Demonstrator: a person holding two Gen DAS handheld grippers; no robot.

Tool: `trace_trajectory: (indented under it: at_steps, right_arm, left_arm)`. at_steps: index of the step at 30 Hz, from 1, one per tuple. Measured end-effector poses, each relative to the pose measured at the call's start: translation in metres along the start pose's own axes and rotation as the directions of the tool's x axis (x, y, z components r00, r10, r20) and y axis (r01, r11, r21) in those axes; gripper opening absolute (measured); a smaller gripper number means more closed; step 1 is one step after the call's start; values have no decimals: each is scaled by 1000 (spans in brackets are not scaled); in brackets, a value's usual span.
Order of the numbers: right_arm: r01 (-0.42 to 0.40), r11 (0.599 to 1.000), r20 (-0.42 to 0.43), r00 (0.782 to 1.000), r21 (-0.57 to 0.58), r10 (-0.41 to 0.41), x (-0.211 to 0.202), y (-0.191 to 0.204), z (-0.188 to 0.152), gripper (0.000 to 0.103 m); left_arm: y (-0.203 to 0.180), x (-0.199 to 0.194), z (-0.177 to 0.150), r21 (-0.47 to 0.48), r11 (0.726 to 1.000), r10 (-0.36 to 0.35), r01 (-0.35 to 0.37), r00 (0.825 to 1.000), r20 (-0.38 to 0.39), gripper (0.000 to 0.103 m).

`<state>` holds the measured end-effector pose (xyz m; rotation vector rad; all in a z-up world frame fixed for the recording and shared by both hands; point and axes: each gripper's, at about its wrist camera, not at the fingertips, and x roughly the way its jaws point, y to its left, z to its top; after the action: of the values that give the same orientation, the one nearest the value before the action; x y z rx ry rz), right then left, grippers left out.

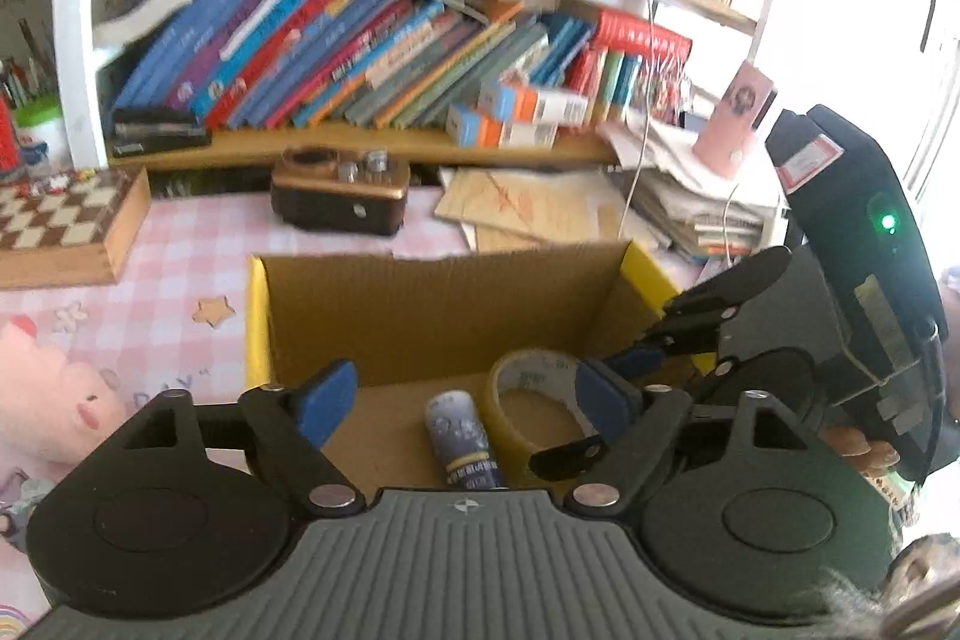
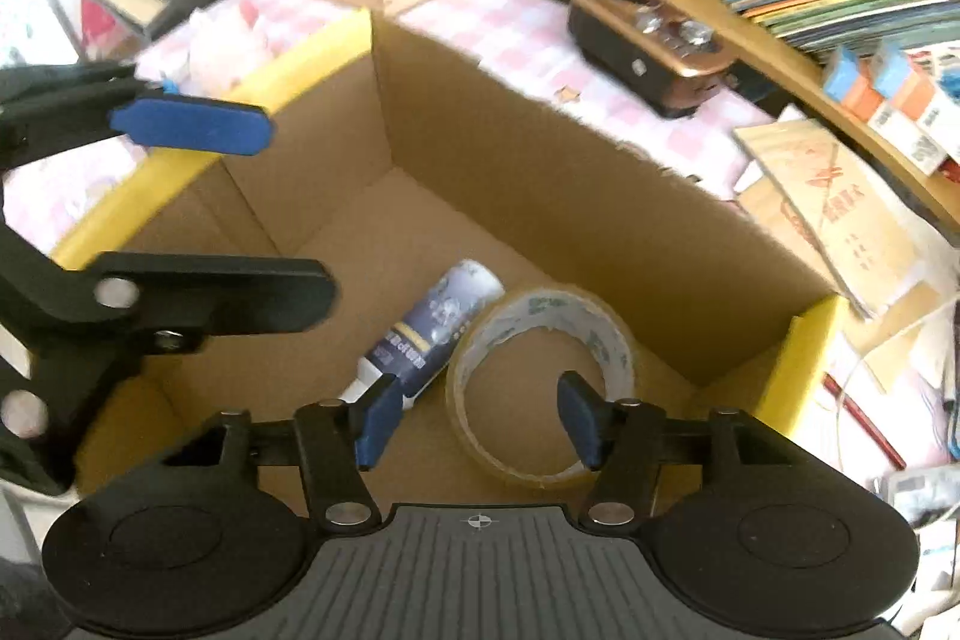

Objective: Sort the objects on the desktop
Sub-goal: 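Withdraw both tools from the box back over the table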

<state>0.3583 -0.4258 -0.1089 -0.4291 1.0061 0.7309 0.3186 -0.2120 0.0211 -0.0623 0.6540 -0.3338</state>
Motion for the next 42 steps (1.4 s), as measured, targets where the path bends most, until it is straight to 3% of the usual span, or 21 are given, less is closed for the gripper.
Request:
trace_trajectory:
  at_steps: [5, 7, 10, 16, 21, 28, 32, 38, 42]
  right_arm:
    - [28, 999, 126, 992, 33, -32, -33, 3, -7, 67]
    - [32, 998, 172, 984, 61, -42, -46, 6, -13, 70]
    - [43, 995, 238, 969, 89, -63, -61, 11, -21, 72]
    - [39, 976, 363, 924, 213, -116, -97, 24, -47, 78]
    - [57, 922, 423, 876, 382, -230, -121, 39, -81, 83]
    - [94, 822, 420, 824, 561, -381, -134, 83, -126, 86]
    - [125, 802, 392, 822, 583, -413, -130, 115, -140, 86]
    - [108, 767, 353, 841, 632, -409, -121, 163, -155, 86]
    - [107, 734, 336, 838, 671, -429, -120, 191, -166, 87]
  left_arm:
    - [-2, -33, 1, -10, 1000, 9, -8, 996, 85, 89]
    - [-1, -46, 0, -21, 1000, 18, -16, 993, 113, 96]
    - [-2, -66, -3, -23, 999, 32, -29, 988, 154, 102]
    - [1, -102, -17, -40, 998, 58, -50, 975, 213, 103]
    - [9, -130, -36, -42, 996, 84, -77, 970, 230, 103]
    - [24, -157, -67, -53, 995, 91, -82, 972, 217, 103]
    - [34, -170, -85, -76, 994, 90, -75, 973, 211, 103]
    - [42, -193, -119, -92, 993, 84, -68, 979, 186, 103]
    - [49, -207, -139, -115, 991, 87, -69, 983, 164, 103]
